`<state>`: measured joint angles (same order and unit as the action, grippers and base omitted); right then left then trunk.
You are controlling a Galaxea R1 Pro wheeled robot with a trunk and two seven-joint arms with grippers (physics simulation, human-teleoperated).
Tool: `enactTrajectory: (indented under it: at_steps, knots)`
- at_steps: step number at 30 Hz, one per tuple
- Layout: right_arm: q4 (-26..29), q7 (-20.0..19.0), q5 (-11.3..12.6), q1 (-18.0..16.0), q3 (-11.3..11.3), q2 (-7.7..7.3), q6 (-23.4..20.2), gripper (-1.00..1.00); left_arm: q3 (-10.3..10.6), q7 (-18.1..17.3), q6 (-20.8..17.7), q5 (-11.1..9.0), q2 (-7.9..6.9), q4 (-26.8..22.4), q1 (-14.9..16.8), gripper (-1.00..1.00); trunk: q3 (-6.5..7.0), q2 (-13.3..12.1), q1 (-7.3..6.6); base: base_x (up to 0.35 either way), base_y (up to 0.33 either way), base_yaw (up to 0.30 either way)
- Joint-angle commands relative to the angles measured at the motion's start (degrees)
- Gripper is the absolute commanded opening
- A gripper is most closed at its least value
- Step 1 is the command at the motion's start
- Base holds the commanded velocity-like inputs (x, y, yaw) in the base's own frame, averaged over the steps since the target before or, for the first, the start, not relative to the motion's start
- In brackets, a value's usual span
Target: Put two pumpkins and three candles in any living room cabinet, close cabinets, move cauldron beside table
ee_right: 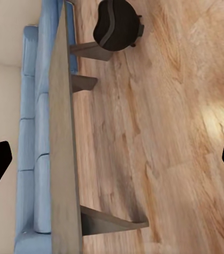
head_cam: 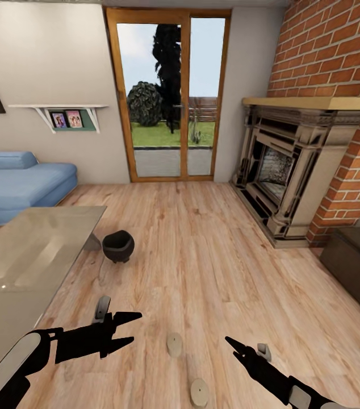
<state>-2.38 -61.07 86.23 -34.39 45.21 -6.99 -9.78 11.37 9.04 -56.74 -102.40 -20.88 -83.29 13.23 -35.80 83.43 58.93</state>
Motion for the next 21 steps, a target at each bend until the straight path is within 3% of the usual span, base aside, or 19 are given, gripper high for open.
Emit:
enactTrajectory:
  at_steps: [1, 21]
  knots:
    - [-0.17, -0.32, 0.61, -0.07, 0.43, 0.02, -0.59, 1.0, 0.06, 0.54, -0.04, -0.6, -0.04, -0.03, 0.04, 1.0, 0.01, 0.03, 0.01, 0.132, 0.146, 0.0]
    - [-0.17, -0.27, 0.61, -0.07, 0.4, -0.04, -0.68, 1.0, 0.14, 0.54, -0.04, -0.6, 0.03, -0.03, 0.04, 1.0, 0.11, 0.03, 0.01, 0.094, 0.084, 0.0]
